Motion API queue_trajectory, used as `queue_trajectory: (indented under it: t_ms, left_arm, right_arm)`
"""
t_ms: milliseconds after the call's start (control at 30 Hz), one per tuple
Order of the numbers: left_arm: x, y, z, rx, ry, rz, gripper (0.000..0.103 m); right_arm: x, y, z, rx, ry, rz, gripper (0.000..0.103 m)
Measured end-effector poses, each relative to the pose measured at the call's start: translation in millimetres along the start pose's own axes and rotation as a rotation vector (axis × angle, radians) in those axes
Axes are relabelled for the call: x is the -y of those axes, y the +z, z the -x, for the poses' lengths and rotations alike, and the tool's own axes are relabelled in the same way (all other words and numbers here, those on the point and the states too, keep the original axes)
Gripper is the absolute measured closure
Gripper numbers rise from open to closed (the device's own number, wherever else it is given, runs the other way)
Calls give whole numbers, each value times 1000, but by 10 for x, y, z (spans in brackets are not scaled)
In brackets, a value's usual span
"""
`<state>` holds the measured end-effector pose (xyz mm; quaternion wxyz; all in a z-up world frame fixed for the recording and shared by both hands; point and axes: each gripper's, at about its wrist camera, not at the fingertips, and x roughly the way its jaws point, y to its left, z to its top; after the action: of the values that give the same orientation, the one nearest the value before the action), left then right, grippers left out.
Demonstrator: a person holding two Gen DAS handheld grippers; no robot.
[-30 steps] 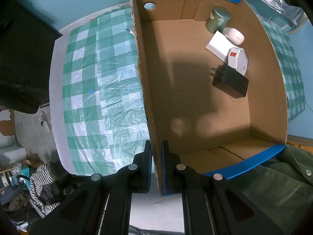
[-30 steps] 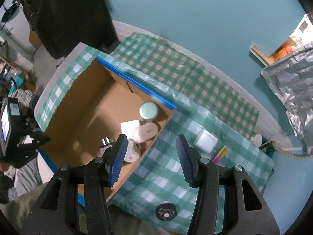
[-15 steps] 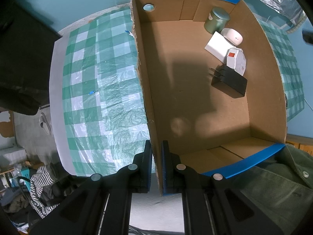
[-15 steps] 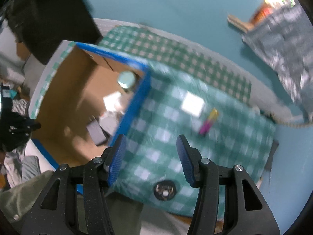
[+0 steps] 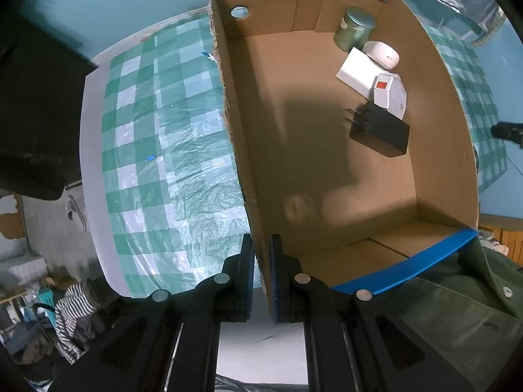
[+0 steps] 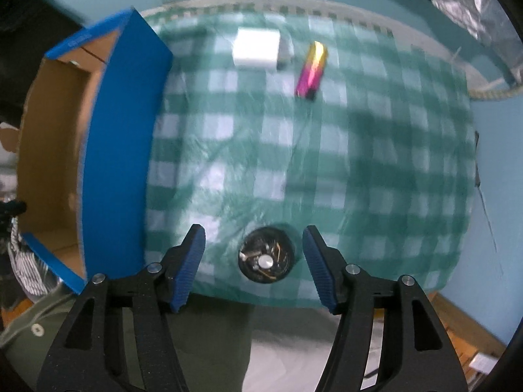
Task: Organize rigid objects
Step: 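Return the right gripper to the table and grasp the black round fan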
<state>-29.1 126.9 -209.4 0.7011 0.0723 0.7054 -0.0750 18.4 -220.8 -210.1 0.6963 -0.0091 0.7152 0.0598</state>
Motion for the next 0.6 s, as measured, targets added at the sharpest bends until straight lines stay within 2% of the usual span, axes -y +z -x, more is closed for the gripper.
queue_trajectory:
  t_ms: [267, 600]
  left_arm:
    - [-2, -1, 11, 0, -2, -20, 95]
    - [-9, 9, 4, -1, -5, -45, 95]
  right_arm:
    - [59, -204, -502, -61, -4, -53, 41]
    - [-17, -244, -658, -59, -49, -62, 37]
